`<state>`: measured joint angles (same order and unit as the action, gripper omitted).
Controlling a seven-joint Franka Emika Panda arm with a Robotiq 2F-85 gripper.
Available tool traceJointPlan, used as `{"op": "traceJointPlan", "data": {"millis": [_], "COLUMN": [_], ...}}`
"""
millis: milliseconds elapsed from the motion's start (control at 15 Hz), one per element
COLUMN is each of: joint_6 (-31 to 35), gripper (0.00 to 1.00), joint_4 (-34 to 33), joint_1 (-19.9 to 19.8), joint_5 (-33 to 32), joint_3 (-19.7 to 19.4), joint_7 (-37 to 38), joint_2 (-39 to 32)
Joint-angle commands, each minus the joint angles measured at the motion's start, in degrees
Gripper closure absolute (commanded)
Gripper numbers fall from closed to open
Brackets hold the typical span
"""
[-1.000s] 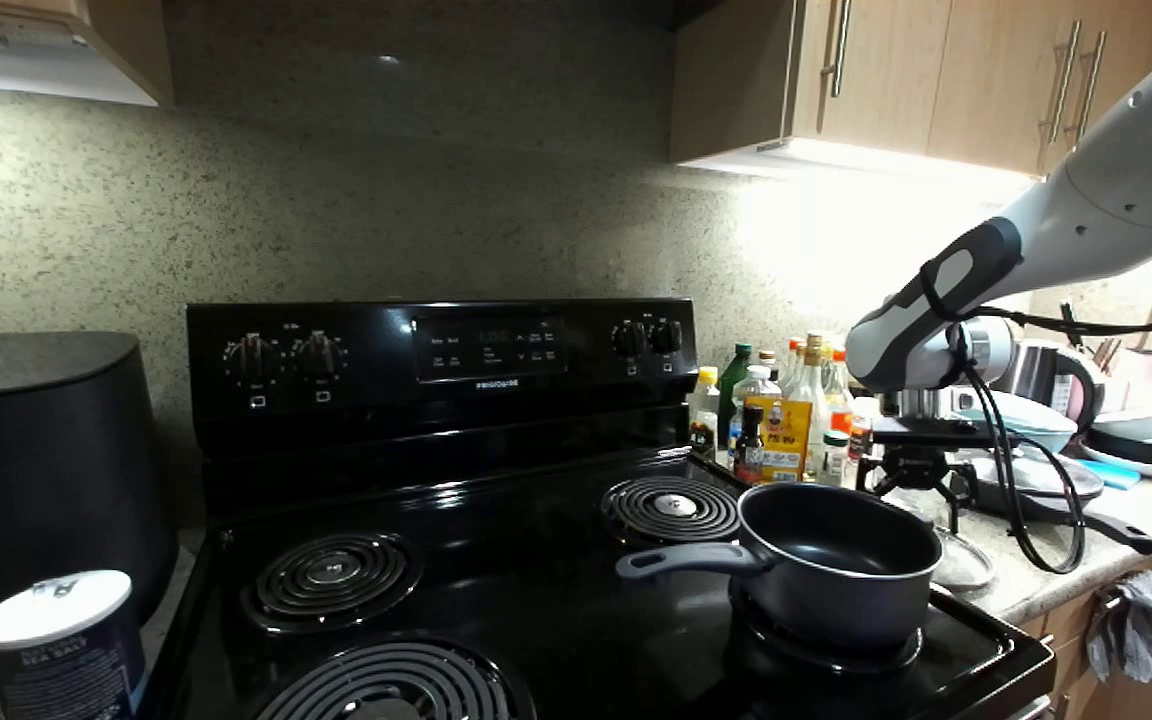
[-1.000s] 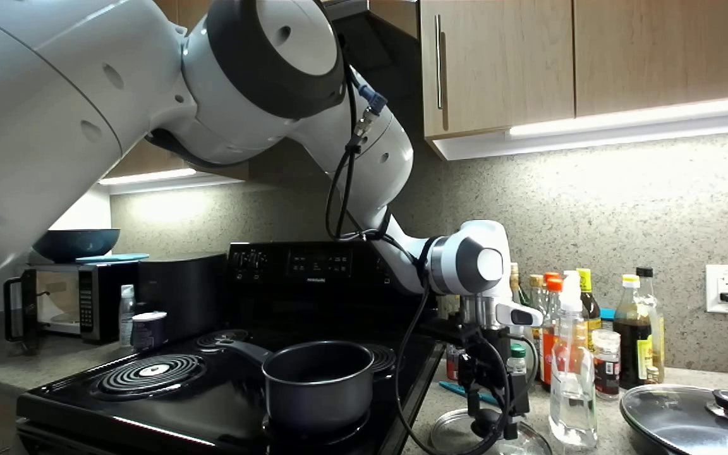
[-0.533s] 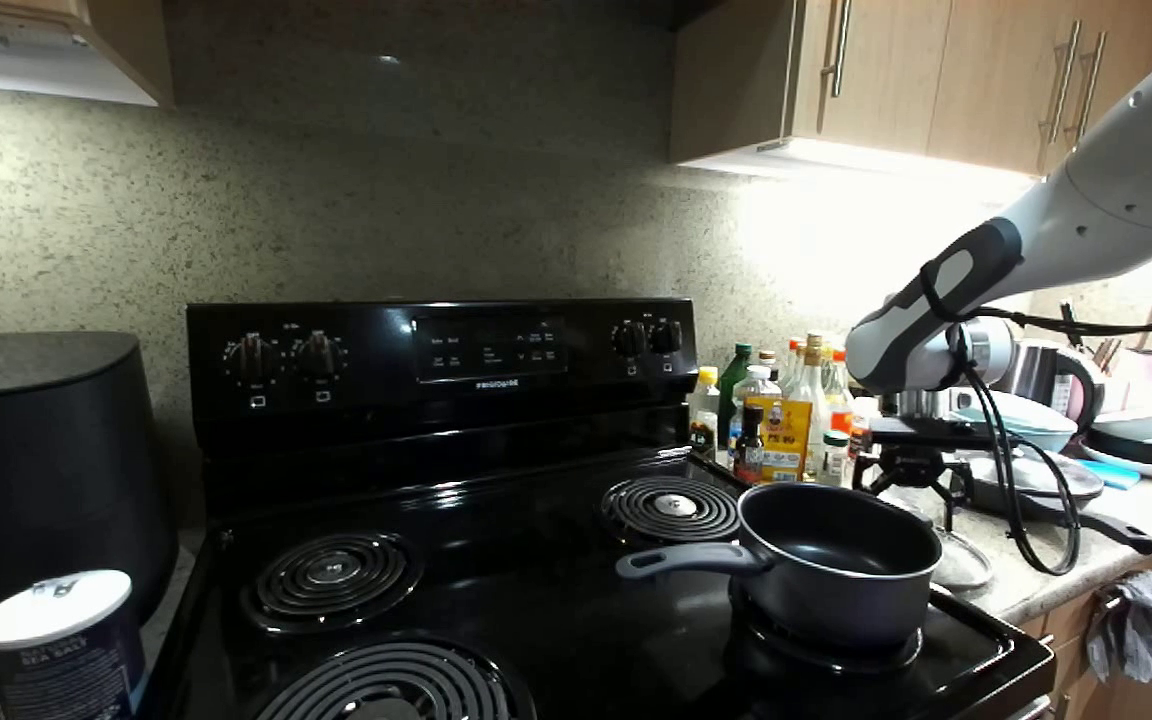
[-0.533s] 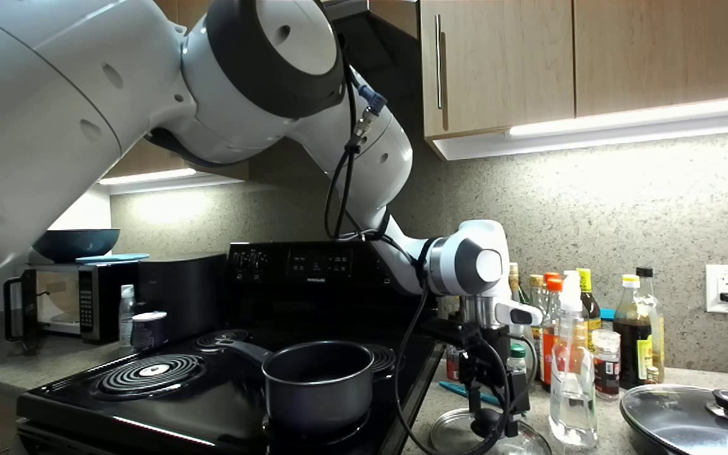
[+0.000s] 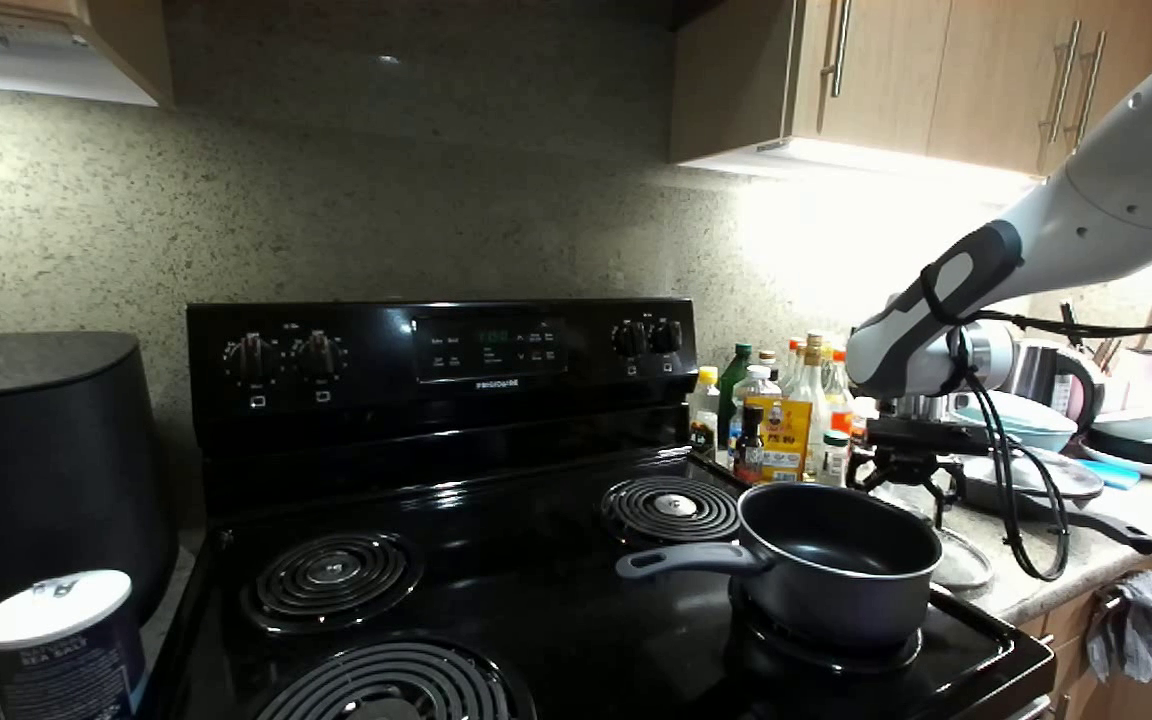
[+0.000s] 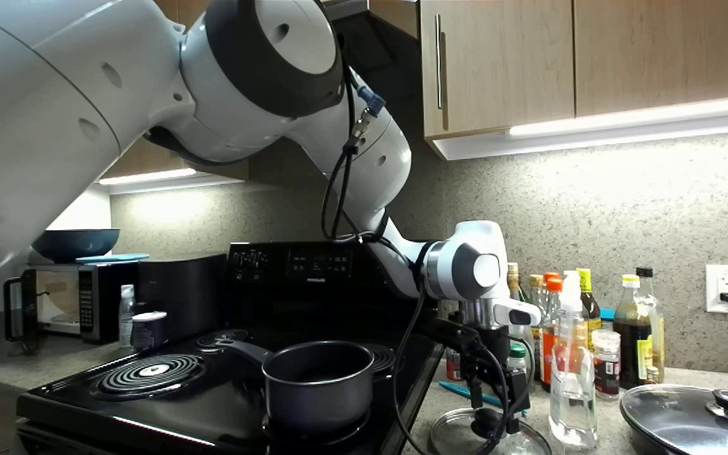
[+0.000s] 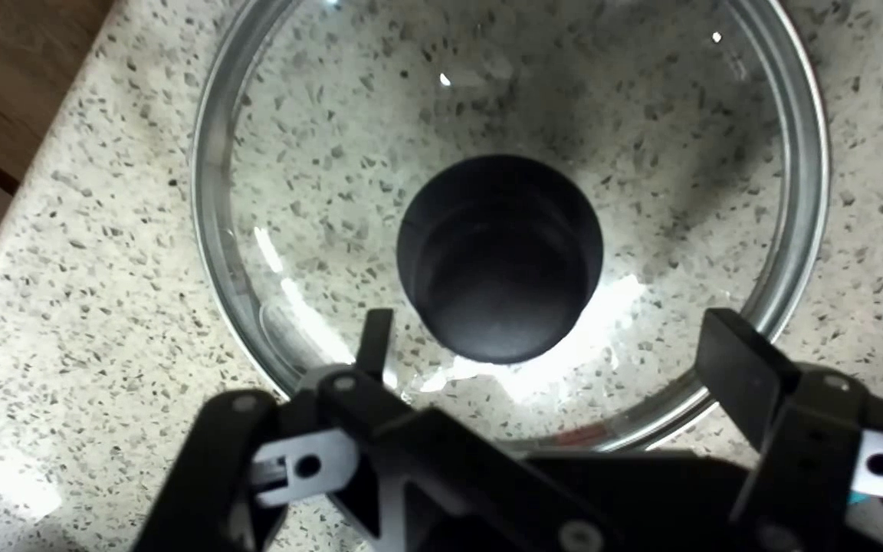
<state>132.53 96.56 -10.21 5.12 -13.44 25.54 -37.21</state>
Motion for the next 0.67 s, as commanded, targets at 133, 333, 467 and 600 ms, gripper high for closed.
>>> {"op": "traceJointPlan", "data": {"millis": [133,333,467,600], "joint_6": [-2.4,-0.9,-0.1,0.9], "gripper": [0.0,0.0,0.0,0.0], "joint_4": [1.4,3.1,3.8,4.5], "joint_1": [-0.7,-1.6,-2.2,-2.8], "joint_5": [-0.3,0.3,0.5,0.9], "joint_3": [-0.1,0.4,0.7,0.9], "joint_7": [-3.3,-6.1,-8.0,-9.7], "joint_2": [1.6,2.7,3.1,3.6]}}
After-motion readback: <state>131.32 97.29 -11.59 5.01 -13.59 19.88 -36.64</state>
